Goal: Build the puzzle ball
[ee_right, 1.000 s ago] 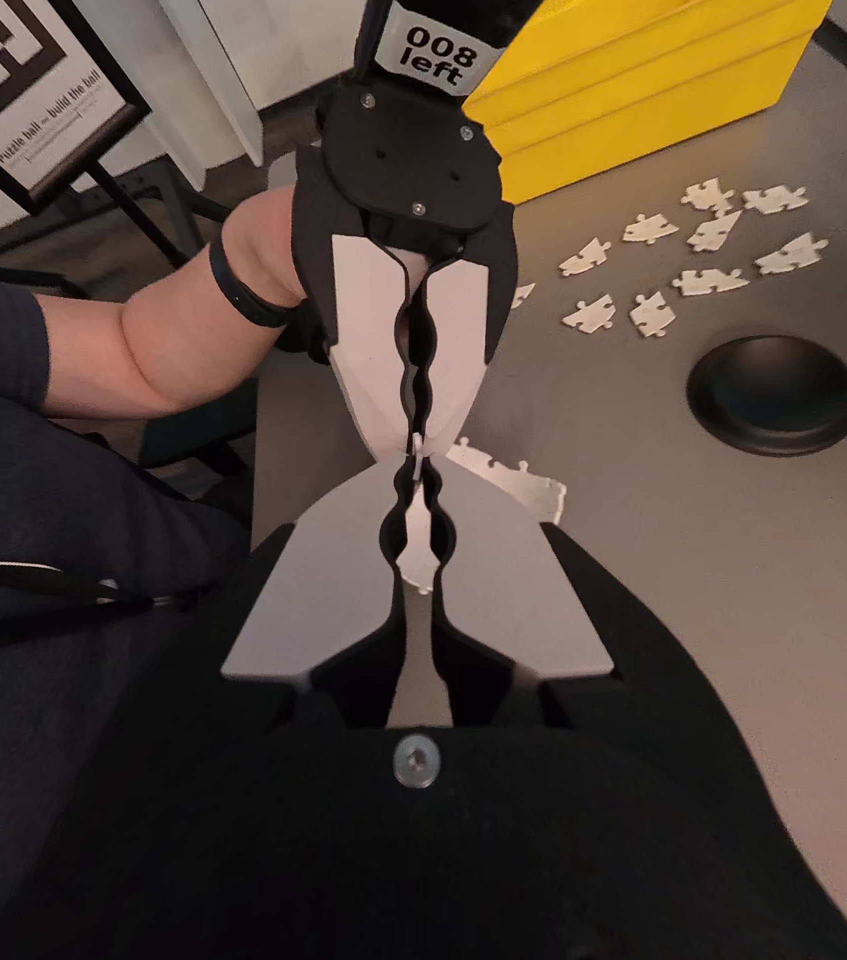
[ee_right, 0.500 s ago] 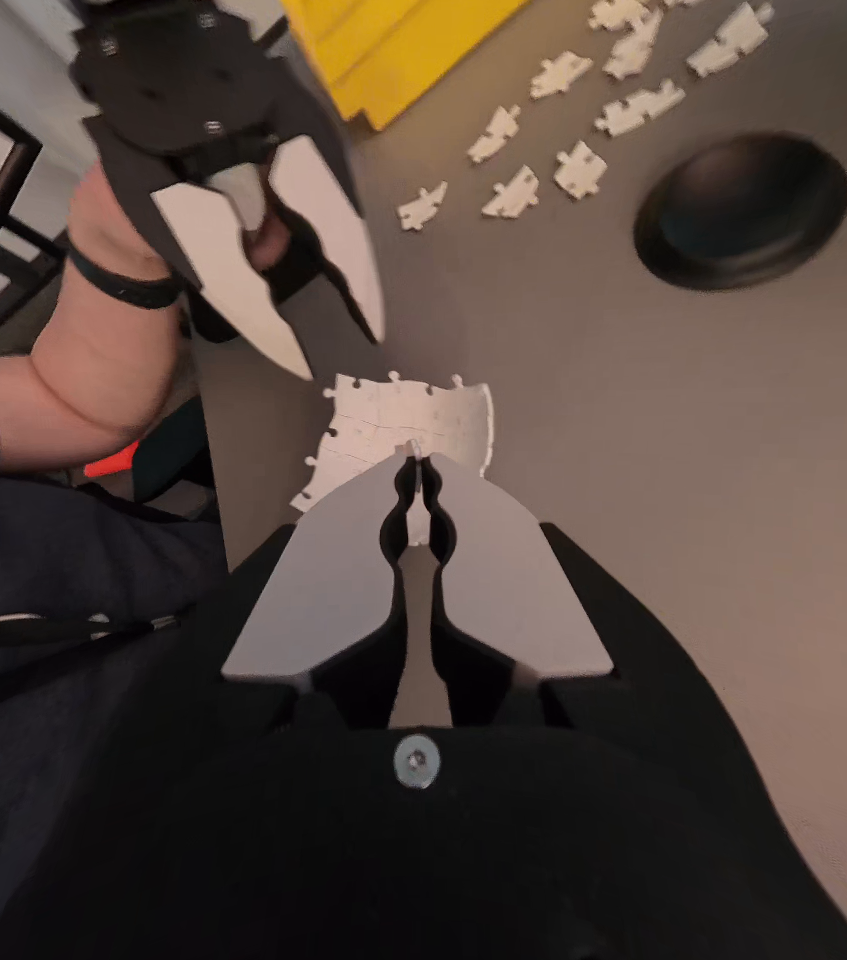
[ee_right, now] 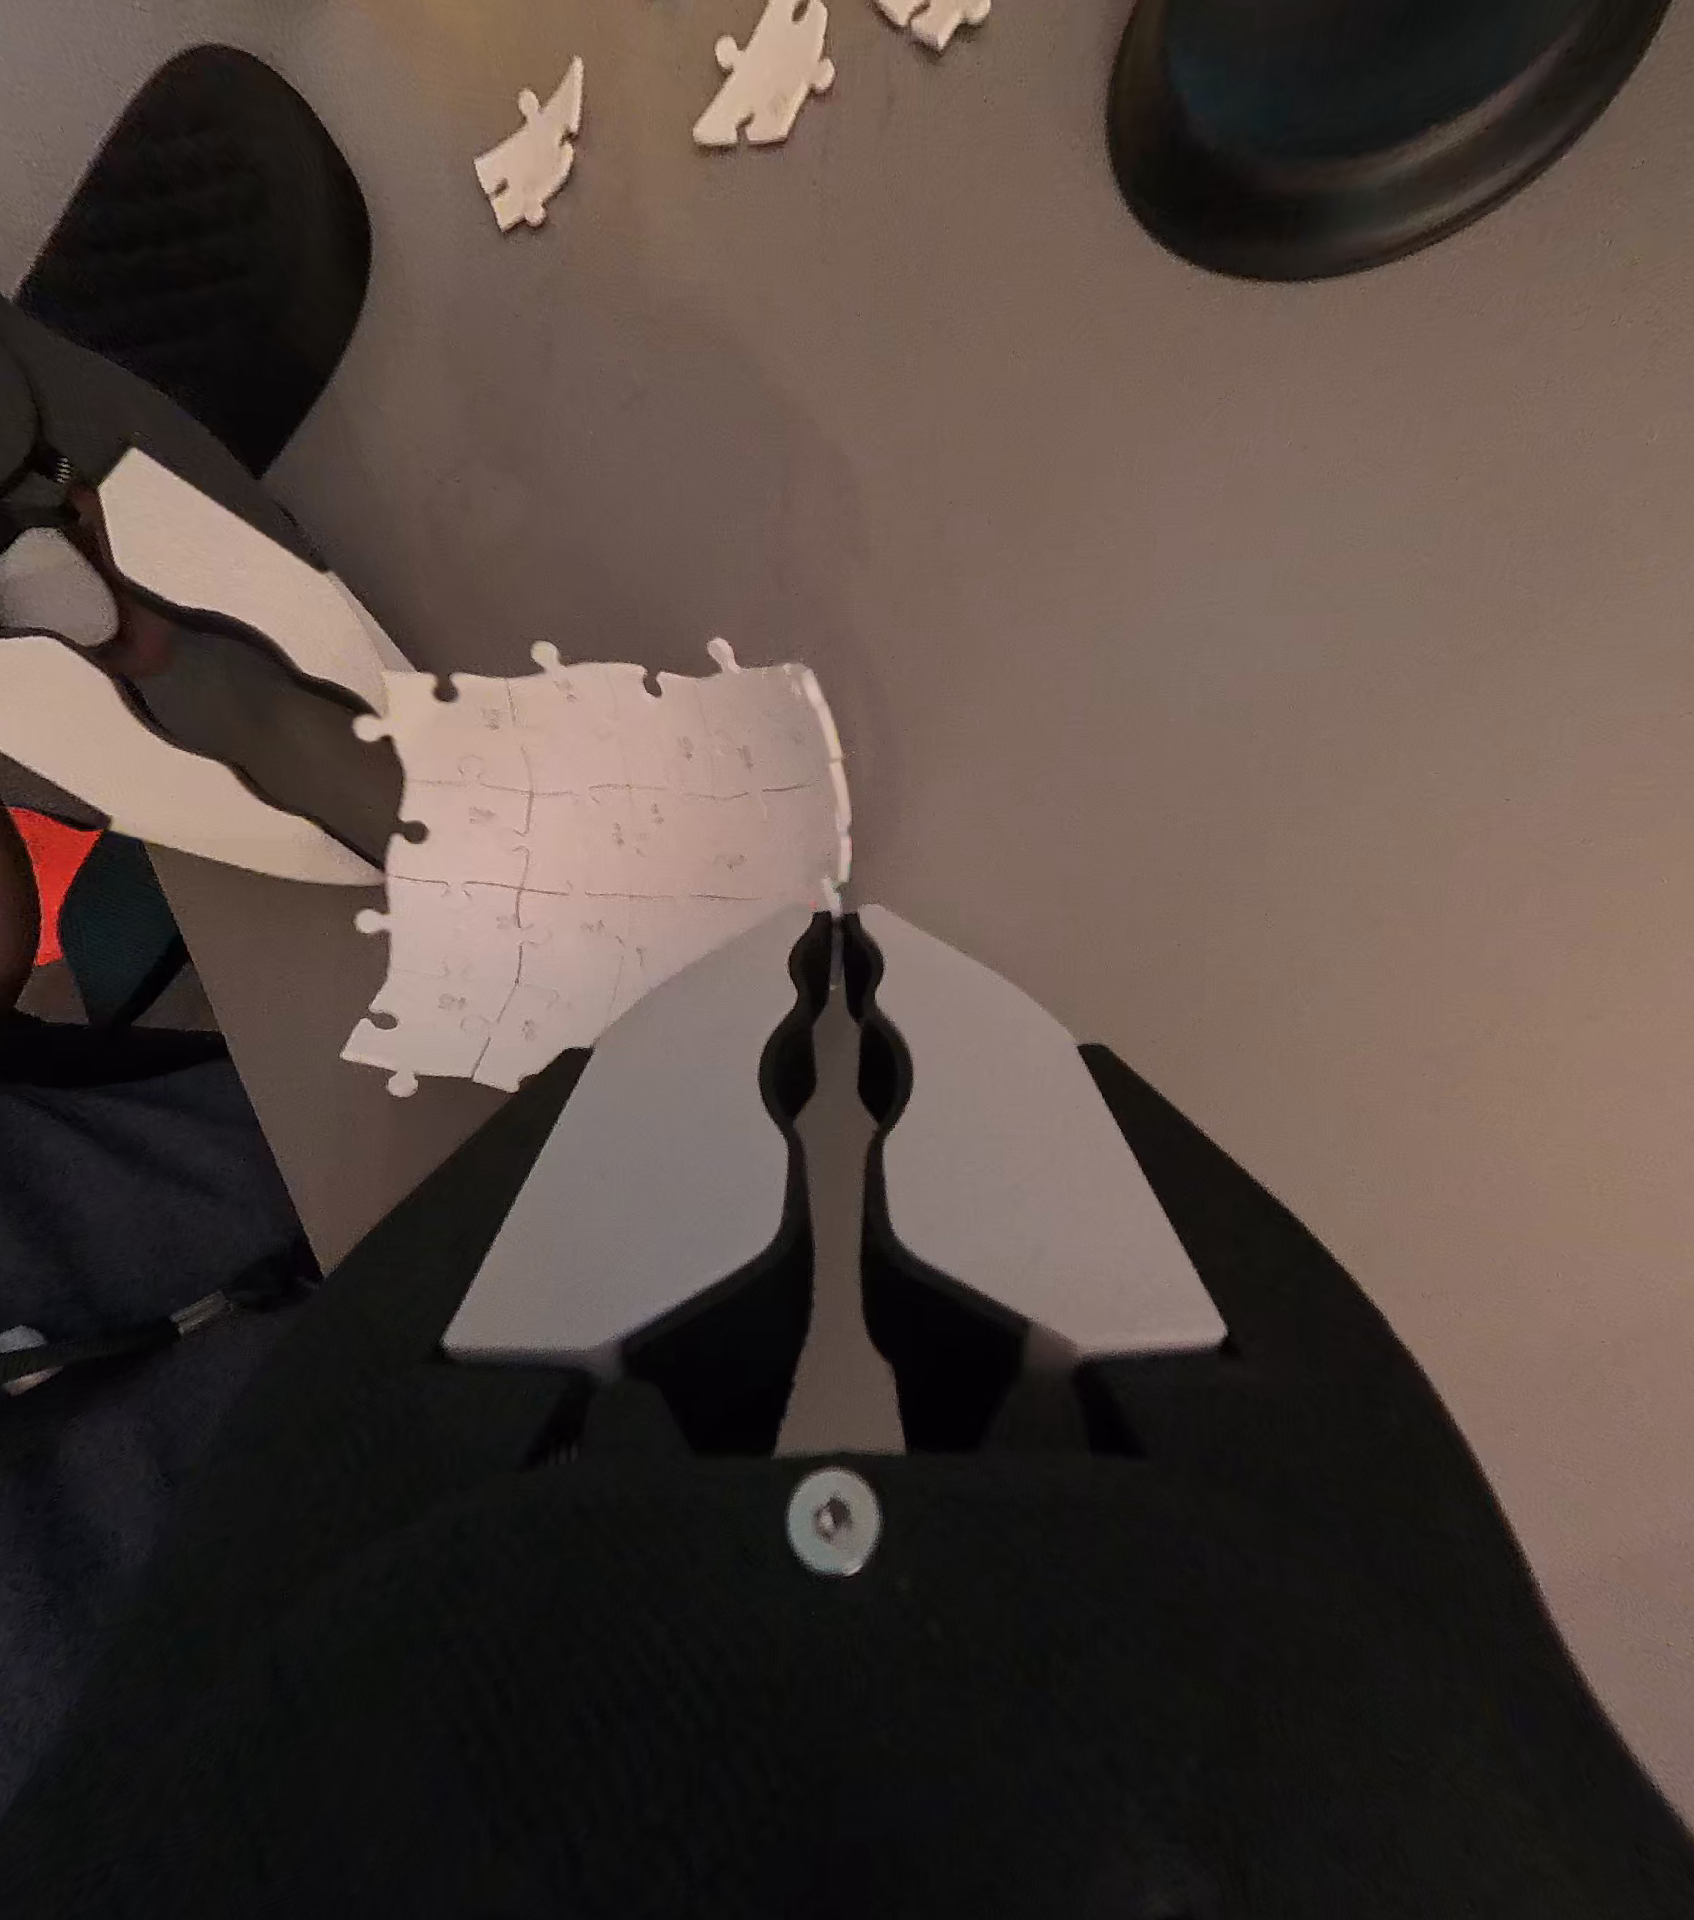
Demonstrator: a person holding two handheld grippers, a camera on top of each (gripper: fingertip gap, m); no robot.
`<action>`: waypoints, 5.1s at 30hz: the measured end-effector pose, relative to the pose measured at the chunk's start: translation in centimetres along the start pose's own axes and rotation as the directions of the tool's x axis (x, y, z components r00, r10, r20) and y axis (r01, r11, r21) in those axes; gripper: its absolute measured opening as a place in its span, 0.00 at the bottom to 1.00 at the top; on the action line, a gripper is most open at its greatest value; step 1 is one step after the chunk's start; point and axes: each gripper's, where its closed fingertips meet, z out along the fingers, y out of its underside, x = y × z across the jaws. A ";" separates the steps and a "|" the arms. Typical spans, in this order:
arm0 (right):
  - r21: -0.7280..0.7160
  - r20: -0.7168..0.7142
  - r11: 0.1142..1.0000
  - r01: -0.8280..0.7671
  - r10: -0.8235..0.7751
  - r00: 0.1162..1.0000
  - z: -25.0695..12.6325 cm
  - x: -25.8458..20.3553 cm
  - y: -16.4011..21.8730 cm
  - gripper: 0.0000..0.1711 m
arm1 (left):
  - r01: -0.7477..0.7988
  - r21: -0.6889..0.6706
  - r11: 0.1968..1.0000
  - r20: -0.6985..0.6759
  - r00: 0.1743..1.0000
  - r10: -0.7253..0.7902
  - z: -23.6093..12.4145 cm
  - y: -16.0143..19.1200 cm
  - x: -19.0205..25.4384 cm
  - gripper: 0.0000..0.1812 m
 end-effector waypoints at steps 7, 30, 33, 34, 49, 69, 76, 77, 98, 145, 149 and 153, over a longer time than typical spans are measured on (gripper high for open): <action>-0.051 0.023 0.997 -0.060 0.062 0.998 0.5 1.0 0.9 0.02 | -0.073 0.098 0.992 0.025 0.997 0.071 1.7 -2.5 0.5 0.21; -0.080 0.149 0.974 -0.210 0.220 0.964 0.7 3.3 3.0 0.03 | -0.230 0.279 0.933 0.183 0.966 0.183 3.8 -7.8 0.7 0.42; -0.118 0.151 0.970 -0.214 0.231 0.961 0.9 3.4 3.3 0.04 | -0.233 0.289 0.929 0.175 0.966 0.188 3.9 -8.2 0.8 0.41; -0.126 0.155 0.968 -0.219 0.237 0.959 0.9 3.4 3.3 0.04 | -0.232 0.288 0.929 0.174 0.967 0.187 4.0 -8.3 0.9 0.41; -0.116 -0.005 0.991 -0.070 0.069 0.998 1.0 3.5 3.1 0.07 | -0.216 0.270 0.938 0.170 0.970 0.175 4.4 -8.5 0.8 0.39; -0.136 -0.157 0.986 0.092 -0.113 0.981 1.1 3.6 3.0 0.11 | -0.211 0.282 0.936 0.162 0.972 0.170 4.4 -9.2 1.2 0.38; -0.138 -0.164 0.986 0.088 -0.111 0.980 1.2 3.4 2.9 0.15 | -0.205 0.280 0.938 0.156 0.974 0.166 4.4 -9.1 1.1 0.38; -0.139 -0.165 0.986 0.087 -0.110 0.980 1.2 3.4 2.9 0.15 | -0.203 0.280 0.938 0.153 0.974 0.165 4.5 -9.1 1.1 0.38; -0.179 -0.213 0.967 0.183 -0.220 0.952 1.5 3.6 2.7 0.16 | -0.205 0.283 0.937 0.147 0.975 0.169 4.6 -9.7 1.0 0.37; -0.096 -0.114 0.949 0.301 -0.311 0.943 0.9 4.3 2.7 0.21 | -0.206 0.266 0.942 0.162 0.973 0.167 4.8 -9.7 0.8 0.36; -0.095 -0.115 0.955 0.280 -0.290 0.950 0.5 5.0 2.8 0.21 | -0.204 0.273 0.940 0.162 0.973 0.164 4.6 -9.9 0.8 0.36; -0.086 -0.126 0.960 0.267 -0.276 0.953 0.3 5.5 2.6 0.20 | -0.207 0.269 0.941 0.166 0.972 0.167 4.6 -9.9 0.8 0.36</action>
